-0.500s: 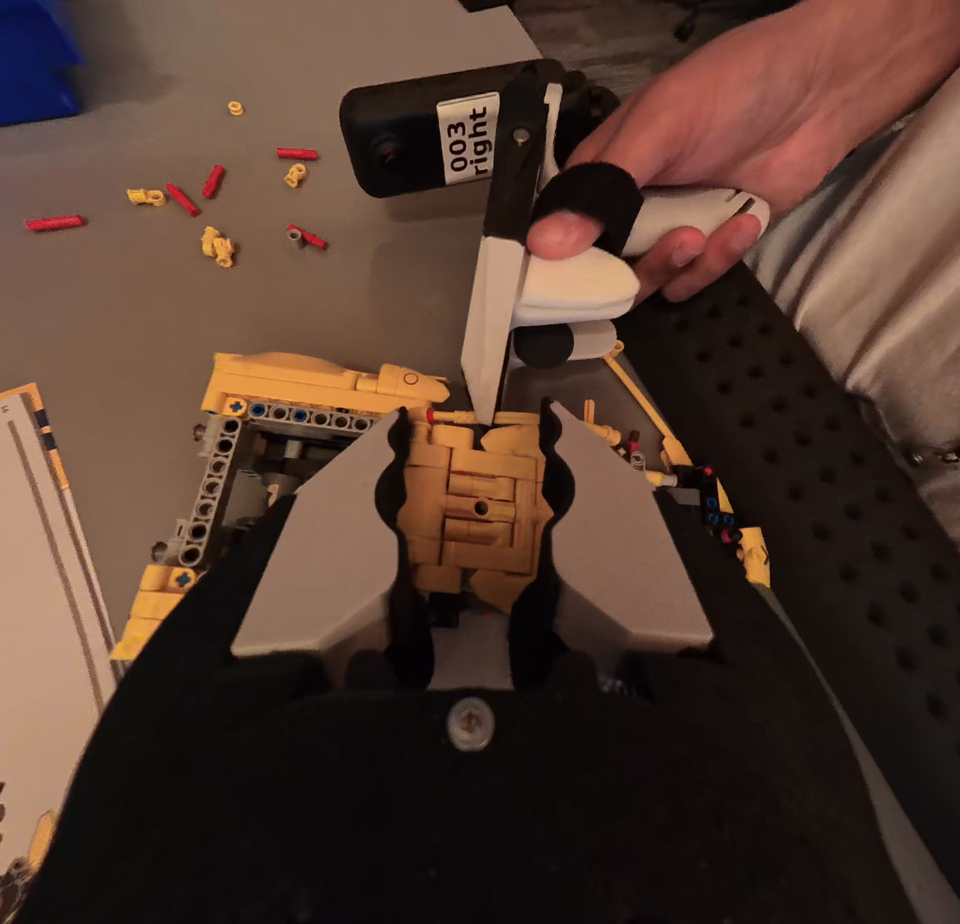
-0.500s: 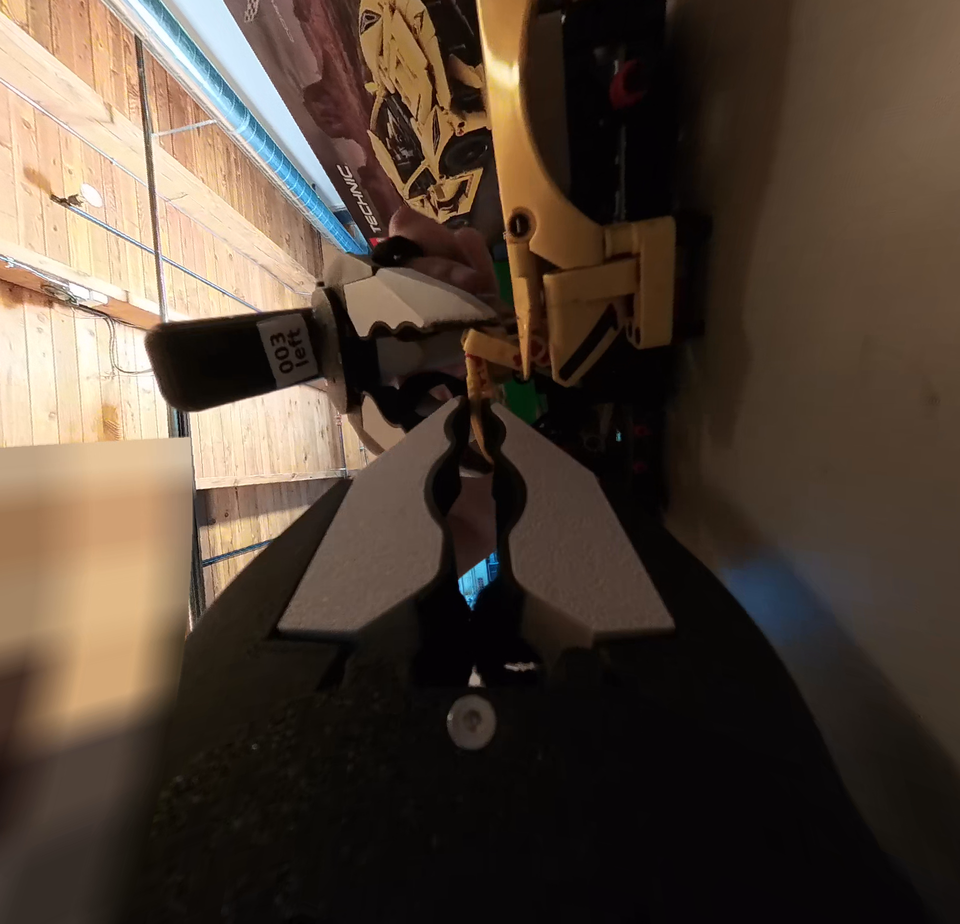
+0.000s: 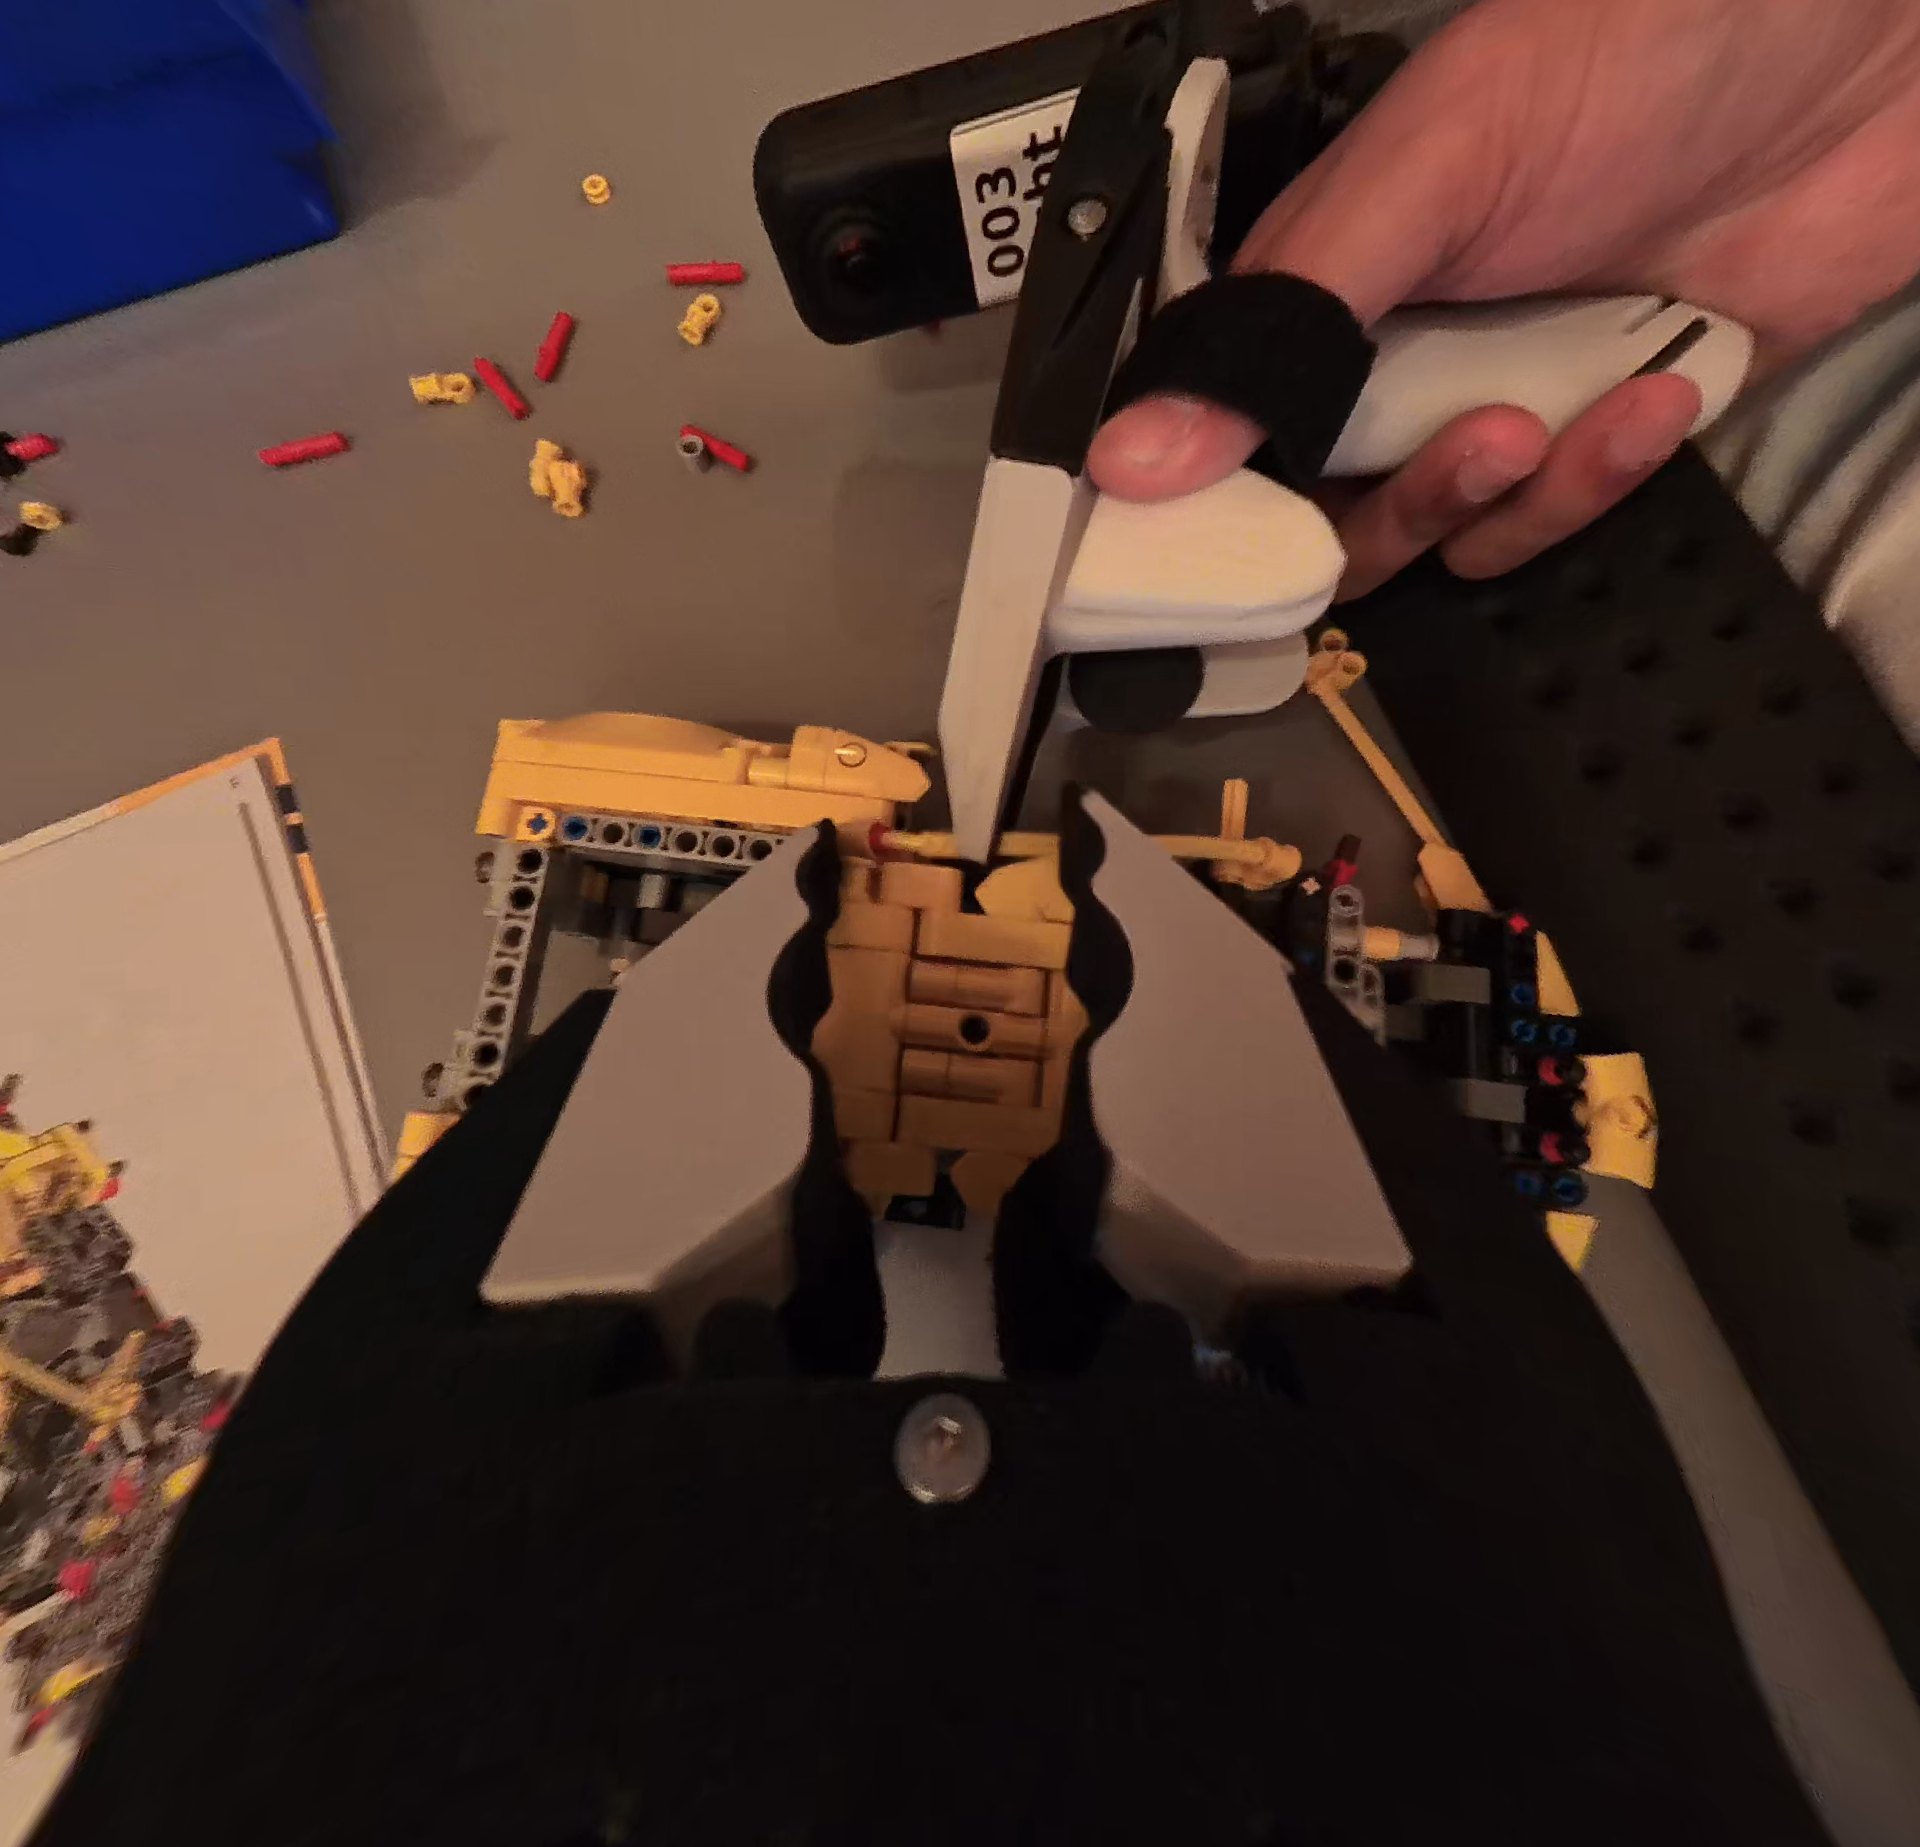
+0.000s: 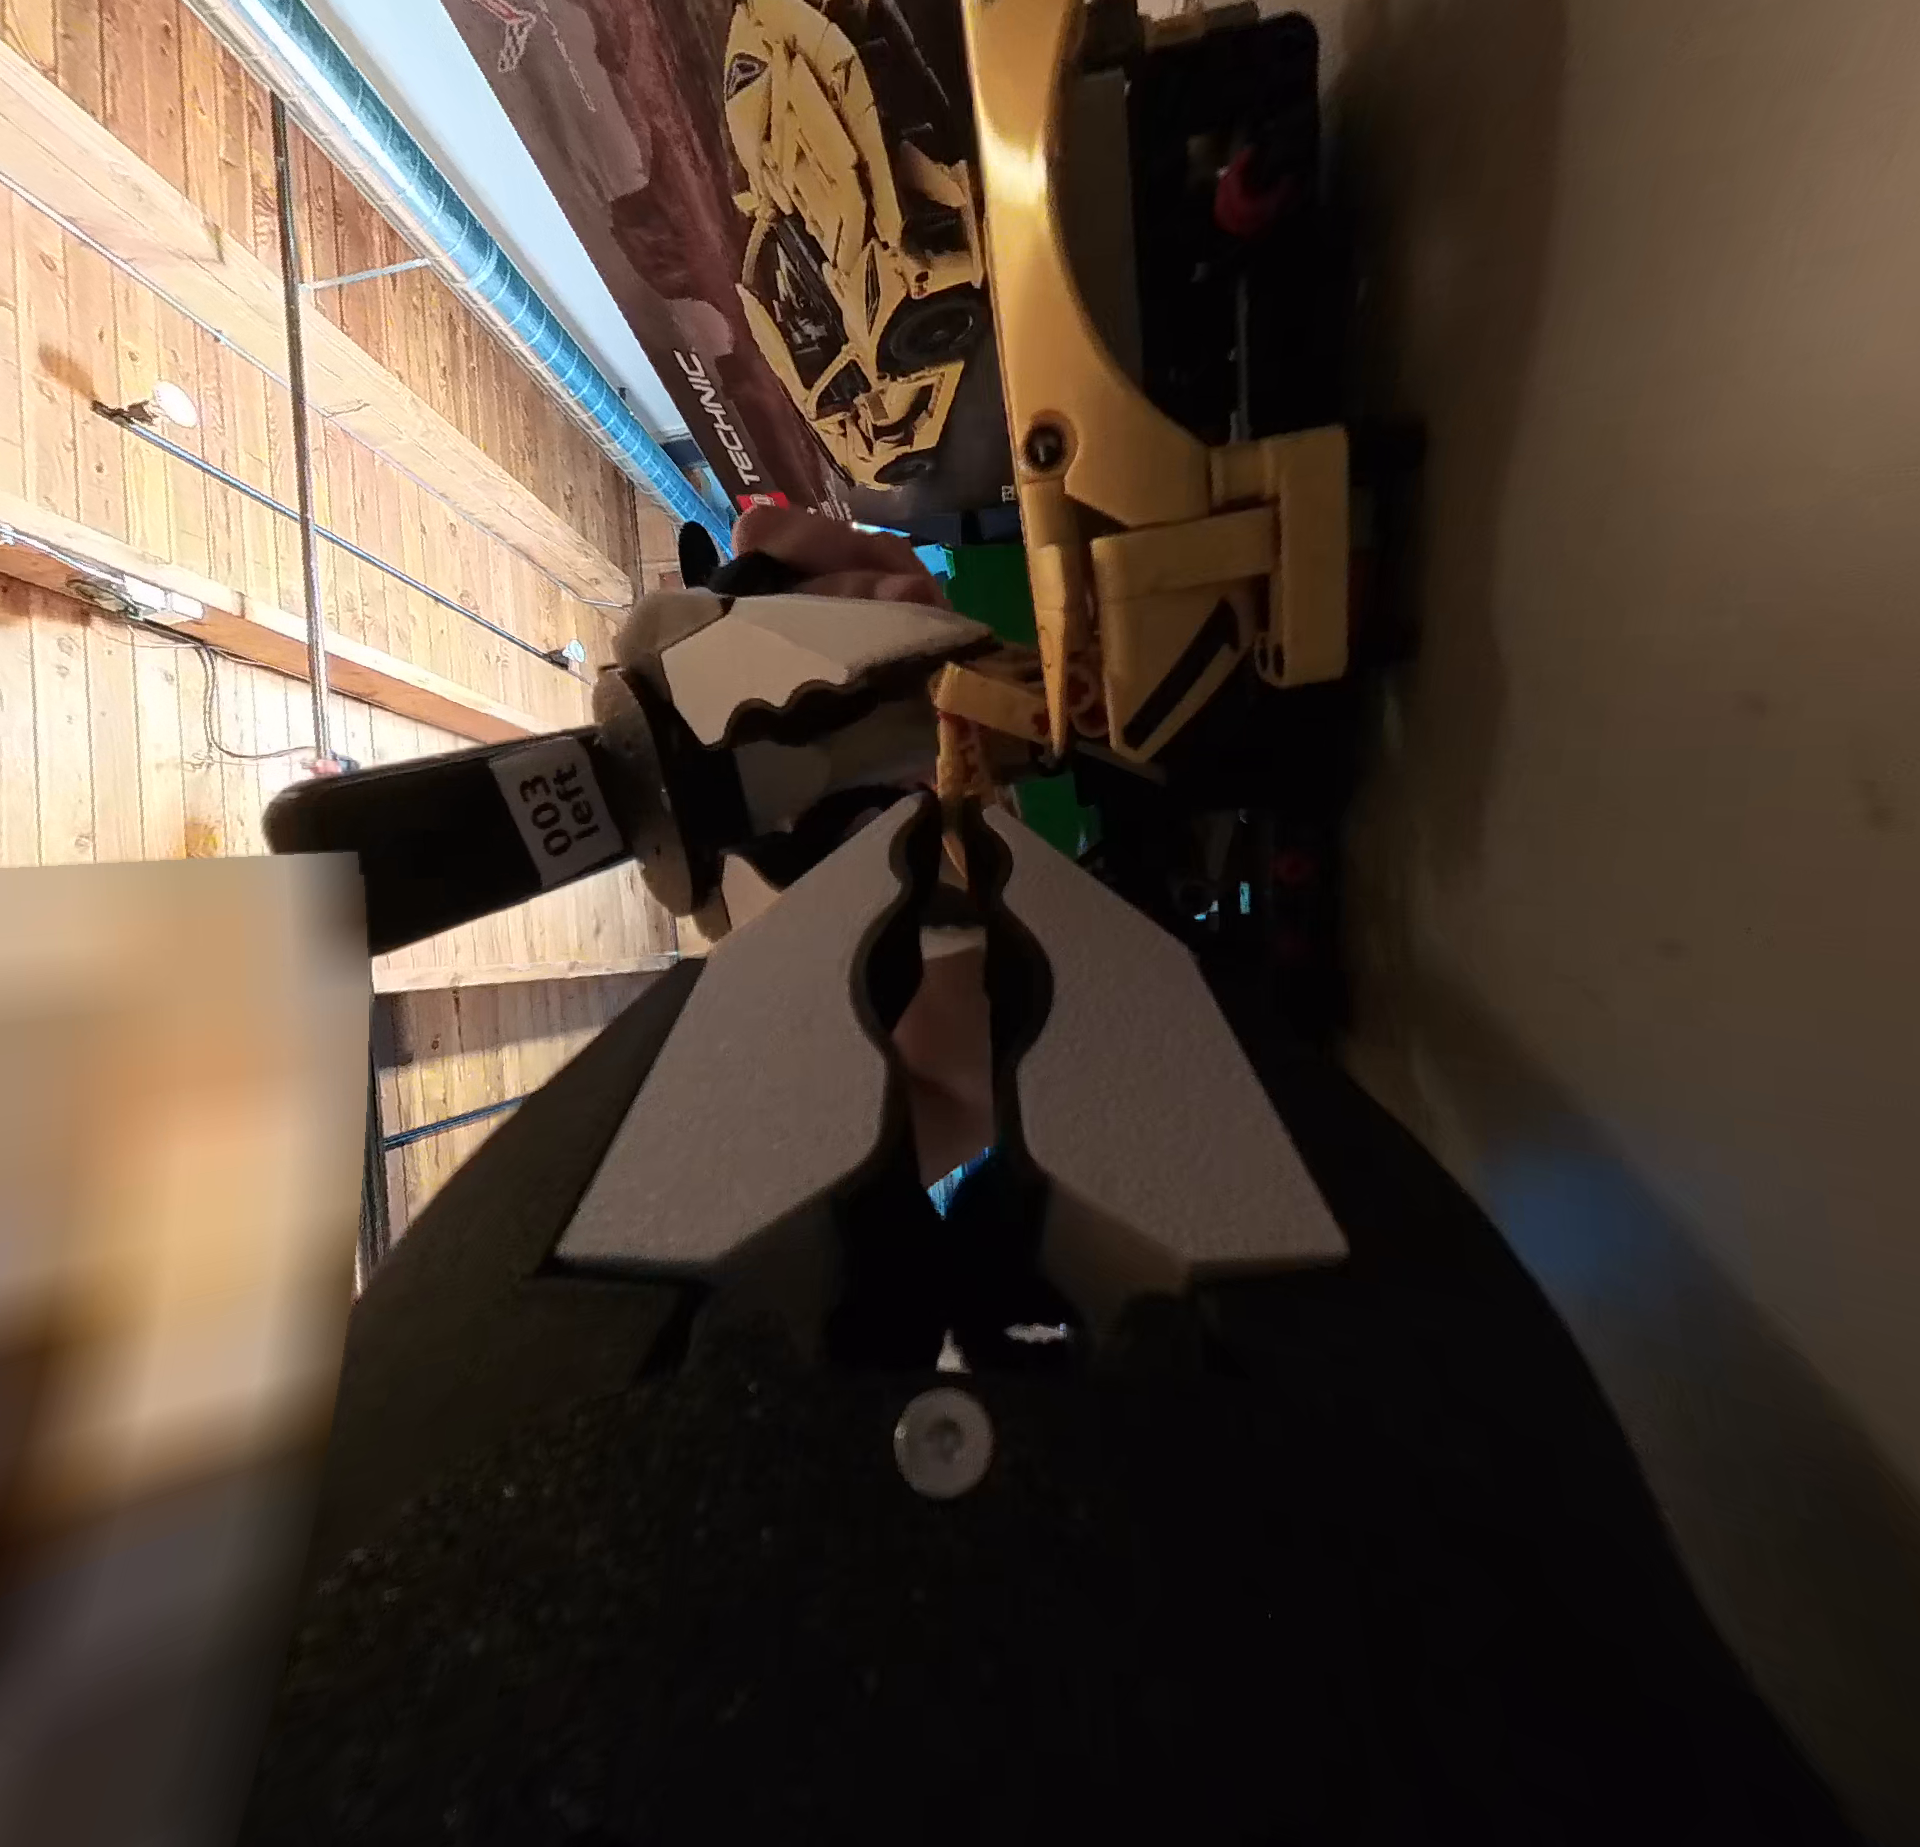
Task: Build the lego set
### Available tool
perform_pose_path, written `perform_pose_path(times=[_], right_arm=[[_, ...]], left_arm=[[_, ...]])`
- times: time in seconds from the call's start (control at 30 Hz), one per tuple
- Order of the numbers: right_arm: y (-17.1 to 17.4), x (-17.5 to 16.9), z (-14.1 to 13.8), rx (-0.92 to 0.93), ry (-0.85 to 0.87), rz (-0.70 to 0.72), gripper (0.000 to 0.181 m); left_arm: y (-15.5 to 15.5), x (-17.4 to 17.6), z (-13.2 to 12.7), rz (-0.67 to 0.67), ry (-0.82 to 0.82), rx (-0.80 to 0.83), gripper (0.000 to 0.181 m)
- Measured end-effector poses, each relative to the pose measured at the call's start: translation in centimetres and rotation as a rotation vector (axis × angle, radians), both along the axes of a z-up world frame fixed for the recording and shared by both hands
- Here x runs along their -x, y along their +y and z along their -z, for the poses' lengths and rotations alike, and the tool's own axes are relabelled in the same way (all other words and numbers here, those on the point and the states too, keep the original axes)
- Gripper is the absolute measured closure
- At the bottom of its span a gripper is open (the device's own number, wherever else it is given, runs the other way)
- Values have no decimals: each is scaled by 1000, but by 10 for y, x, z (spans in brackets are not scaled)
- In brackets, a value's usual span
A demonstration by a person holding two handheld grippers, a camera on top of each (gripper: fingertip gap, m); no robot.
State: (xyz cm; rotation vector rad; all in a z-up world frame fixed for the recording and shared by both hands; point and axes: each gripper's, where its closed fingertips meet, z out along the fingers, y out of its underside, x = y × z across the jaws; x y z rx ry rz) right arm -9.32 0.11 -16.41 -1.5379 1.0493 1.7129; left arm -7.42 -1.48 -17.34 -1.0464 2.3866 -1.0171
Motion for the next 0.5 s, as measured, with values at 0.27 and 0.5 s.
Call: perform_pose_path(times=[0.27, 0.5], right_arm=[[-2, 2, 1, -2, -2, -38, 179], [-5, -3, 1, -53, -57, -52, 178]], left_arm=[[-1, -3, -1, -3, -28, -49, 147], [-4, -4, -11, 15, -71, 80, 147]])
